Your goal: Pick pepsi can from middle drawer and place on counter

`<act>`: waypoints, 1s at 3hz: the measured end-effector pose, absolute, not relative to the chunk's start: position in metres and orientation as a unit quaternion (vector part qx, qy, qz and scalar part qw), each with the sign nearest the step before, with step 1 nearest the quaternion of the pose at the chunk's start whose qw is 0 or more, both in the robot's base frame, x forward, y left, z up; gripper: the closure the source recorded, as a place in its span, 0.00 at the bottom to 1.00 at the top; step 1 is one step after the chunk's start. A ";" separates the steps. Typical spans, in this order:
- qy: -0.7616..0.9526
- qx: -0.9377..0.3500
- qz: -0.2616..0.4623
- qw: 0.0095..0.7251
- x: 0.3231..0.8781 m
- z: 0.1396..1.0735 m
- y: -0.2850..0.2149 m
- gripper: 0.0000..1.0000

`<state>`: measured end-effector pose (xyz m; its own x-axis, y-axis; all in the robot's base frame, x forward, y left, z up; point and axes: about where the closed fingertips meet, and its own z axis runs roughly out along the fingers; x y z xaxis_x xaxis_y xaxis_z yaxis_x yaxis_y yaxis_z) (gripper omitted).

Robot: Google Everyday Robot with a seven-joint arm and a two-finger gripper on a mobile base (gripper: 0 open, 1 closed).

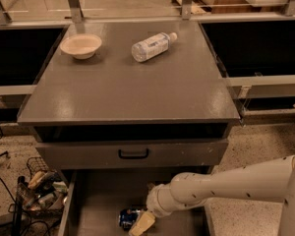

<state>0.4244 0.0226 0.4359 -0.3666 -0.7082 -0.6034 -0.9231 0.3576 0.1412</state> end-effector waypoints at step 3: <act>0.795 -0.509 0.255 0.211 0.421 0.406 0.030 0.00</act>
Offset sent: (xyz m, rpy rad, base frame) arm -0.0014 0.0056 -0.0257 0.0105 0.0438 -0.0034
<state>0.4212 0.0300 0.4059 -0.3940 -0.7009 -0.5946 -0.9160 0.3523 0.1917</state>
